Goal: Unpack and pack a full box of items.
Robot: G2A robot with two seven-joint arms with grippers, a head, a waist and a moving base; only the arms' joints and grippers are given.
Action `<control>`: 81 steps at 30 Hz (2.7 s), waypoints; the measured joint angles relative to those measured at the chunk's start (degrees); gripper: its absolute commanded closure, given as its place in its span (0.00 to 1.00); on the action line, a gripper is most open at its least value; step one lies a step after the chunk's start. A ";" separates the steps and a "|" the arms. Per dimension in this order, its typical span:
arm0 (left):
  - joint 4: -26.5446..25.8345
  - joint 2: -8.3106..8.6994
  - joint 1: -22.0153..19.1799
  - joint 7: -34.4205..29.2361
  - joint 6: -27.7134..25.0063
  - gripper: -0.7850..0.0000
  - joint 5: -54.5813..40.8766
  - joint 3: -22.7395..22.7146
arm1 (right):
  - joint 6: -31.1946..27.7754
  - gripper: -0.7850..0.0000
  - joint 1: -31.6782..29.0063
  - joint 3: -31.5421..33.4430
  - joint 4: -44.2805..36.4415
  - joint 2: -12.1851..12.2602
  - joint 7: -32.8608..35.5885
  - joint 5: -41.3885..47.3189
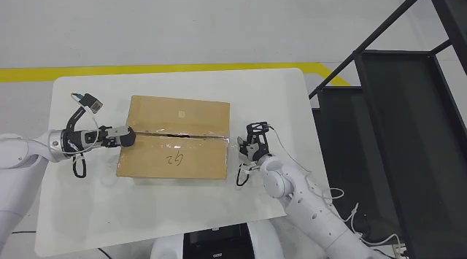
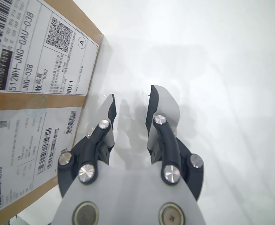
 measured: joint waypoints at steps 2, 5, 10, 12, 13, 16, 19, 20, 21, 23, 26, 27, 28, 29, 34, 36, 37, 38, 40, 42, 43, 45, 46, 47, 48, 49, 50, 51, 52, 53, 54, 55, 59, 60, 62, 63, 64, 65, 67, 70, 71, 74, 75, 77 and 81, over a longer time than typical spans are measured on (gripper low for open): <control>0.00 0.00 0.00 0.00 0.00 0.00 0.00 0.00 | -0.07 0.67 0.15 -0.05 0.44 -0.13 -0.27 0.34; 0.00 0.00 0.00 0.00 0.00 0.00 0.00 0.00 | -0.13 0.93 0.26 -0.06 0.75 -0.28 -0.60 0.77; 0.00 0.00 0.00 0.00 0.00 0.00 0.00 0.00 | -0.41 1.00 0.23 0.06 0.76 -0.41 -0.69 0.99; 0.00 0.00 0.00 0.00 0.00 0.00 0.00 0.00 | -0.40 1.00 0.16 0.17 0.75 -0.45 -0.64 1.08; 0.00 0.00 0.00 0.00 0.00 0.00 0.00 0.00 | -0.41 1.00 0.09 0.23 0.69 -0.47 -0.64 1.20; 0.00 0.00 0.00 0.00 0.00 0.00 0.00 0.00 | -0.78 1.00 -0.38 0.65 0.04 -0.52 -0.93 2.19; 0.00 0.00 0.00 0.00 0.00 0.00 0.00 0.00 | -1.72 1.00 -1.39 1.78 -1.75 -0.48 -1.46 4.44; 0.00 0.00 0.00 0.00 0.00 0.00 0.00 0.00 | -2.51 1.00 -2.15 2.70 -3.10 -0.43 -1.81 6.43; 0.00 0.00 0.00 0.00 0.00 0.00 0.00 0.00 | -3.18 1.00 -2.84 3.52 -4.26 -0.34 -2.00 8.03; 0.00 0.00 0.00 0.00 0.00 0.00 0.00 0.00 | -5.07 1.00 -4.70 5.63 -7.15 -0.05 -1.84 11.71; 0.00 0.00 0.00 0.00 0.00 0.00 0.00 0.00 | -8.06 1.00 -7.59 9.14 -11.04 0.53 -0.23 16.81; 0.00 0.00 0.00 0.00 0.00 0.00 0.00 0.00 | -8.88 1.00 -8.43 10.27 -12.07 0.71 0.26 18.27; 0.00 0.00 0.00 0.00 0.00 0.00 0.00 0.00 | -9.66 1.00 -9.25 11.43 -13.05 0.89 0.75 19.66; 0.00 0.00 0.00 0.00 0.00 0.00 0.00 0.00 | -10.46 1.00 -10.29 12.97 -14.29 1.16 1.41 20.97; 0.00 0.00 0.00 0.00 0.00 0.00 0.00 0.00 | -12.68 1.00 -14.10 18.43 -19.73 2.08 3.71 24.19; 0.00 0.00 0.00 0.00 0.00 0.00 0.00 0.00 | -14.29 1.00 -15.62 20.60 -22.27 2.44 5.11 26.06; 0.00 0.00 0.00 0.00 0.00 0.00 0.00 0.00 | -14.94 1.00 -16.25 21.44 -23.41 2.59 5.77 26.67; 0.00 0.00 0.00 0.00 0.00 0.00 0.00 0.00 | -15.80 1.00 -17.04 22.46 -24.87 2.78 6.74 27.57; 0.00 0.00 0.00 0.00 0.00 0.00 0.00 0.00 | -17.14 1.00 -18.02 23.79 -26.83 3.02 8.39 29.19; 0.00 0.00 0.00 0.00 0.00 0.00 0.00 0.00 | -18.18 1.00 -18.82 25.27 -28.82 3.32 10.37 30.41; 0.00 0.00 0.00 0.00 0.00 0.00 0.00 0.00 | -18.56 1.00 -19.11 25.87 -29.70 3.44 11.21 31.00; 0.00 0.00 0.00 0.00 0.00 0.00 0.00 0.00 | -19.34 1.00 -19.79 27.17 -31.66 3.68 12.97 32.58; 0.00 0.00 0.00 0.00 0.00 0.00 0.00 0.00 | -19.77 1.00 -20.13 27.67 -32.60 3.77 13.69 33.63; 0.00 0.00 0.00 0.00 0.00 0.00 0.00 0.00 | -20.49 1.00 -20.62 28.33 -33.82 3.87 14.70 35.39; 0.00 0.00 0.00 0.00 0.00 0.00 0.00 0.00 | -21.03 1.00 -21.00 28.83 -34.68 3.96 15.51 36.79; 0.00 0.00 0.00 0.00 0.00 0.00 0.00 0.00 | -21.48 1.00 -21.38 29.33 -35.44 4.05 16.30 38.17; 0.00 0.00 0.00 0.00 0.00 0.00 0.00 0.00 | -22.06 1.00 -21.84 29.93 -36.38 4.15 17.26 39.89; 0.00 0.00 0.00 0.00 0.00 0.00 0.00 0.00 | -22.54 1.00 -22.18 30.26 -37.05 4.22 17.98 41.15; 0.00 0.00 0.00 0.00 0.00 0.00 0.00 0.00 | -23.00 1.00 -22.50 30.54 -37.67 4.29 18.72 42.32; 0.00 0.00 0.00 0.00 0.00 0.00 0.00 0.00 | -23.55 1.00 -22.88 30.83 -38.43 4.39 19.64 43.71; 0.00 0.00 0.00 0.00 0.00 0.00 0.00 0.00 | -23.91 1.00 -23.13 30.97 -38.98 4.45 20.30 44.68; 0.00 0.00 0.00 0.00 0.00 0.00 0.00 0.00 | -24.24 1.00 -23.32 31.04 -39.53 4.51 20.93 45.63; 0.00 0.00 0.00 0.00 0.00 0.00 0.00 0.00 | -26.32 1.00 -23.61 30.51 -42.04 4.73 23.88 50.63; 0.00 0.00 0.00 0.00 0.00 0.00 0.00 0.00 | -26.71 1.00 -23.54 30.29 -42.57 4.78 24.63 51.80; 0.00 0.00 0.00 0.00 0.00 0.00 0.00 0.00 | -27.36 1.00 -23.11 29.45 -43.72 4.89 26.54 54.28; 0.00 0.00 0.00 0.00 0.00 0.00 0.00 0.00 | -27.38 1.00 -22.80 29.03 -44.09 4.93 27.24 54.98; 0.00 0.00 0.00 0.00 0.00 0.00 0.00 0.00 | -27.24 1.00 -22.41 28.50 -44.52 4.96 27.81 55.47; 0.00 0.00 0.00 0.00 0.00 0.00 0.00 0.00 | -26.95 1.00 -21.76 27.50 -45.06 4.97 28.43 56.10; 0.00 0.00 0.00 0.00 0.00 0.00 0.00 0.00 | -26.53 1.00 -20.46 25.56 -45.57 4.95 29.29 57.04; 0.00 0.00 0.00 0.00 0.00 0.00 0.00 0.00 | -25.76 1.00 -17.63 22.13 -45.35 4.85 30.14 58.08; 0.00 0.00 0.00 0.00 0.00 0.00 0.00 0.00 | -25.30 1.00 -16.30 20.60 -45.15 4.77 30.25 58.20; 0.00 0.00 0.00 0.00 0.00 0.00 0.00 0.00 | -23.90 1.00 -12.47 16.10 -44.47 4.40 29.86 58.53; 0.00 0.00 0.00 0.00 0.00 0.00 0.00 0.00 | -23.38 1.00 -11.16 14.57 -44.18 4.25 29.56 58.52; 0.00 0.00 0.00 0.00 0.00 0.00 0.00 0.00 | -22.13 1.00 -7.95 10.99 -43.20 3.84 28.60 58.14; 0.00 0.00 0.00 0.00 0.00 0.00 0.00 0.00 | -20.30 1.00 -2.28 5.39 -40.49 3.01 26.22 57.06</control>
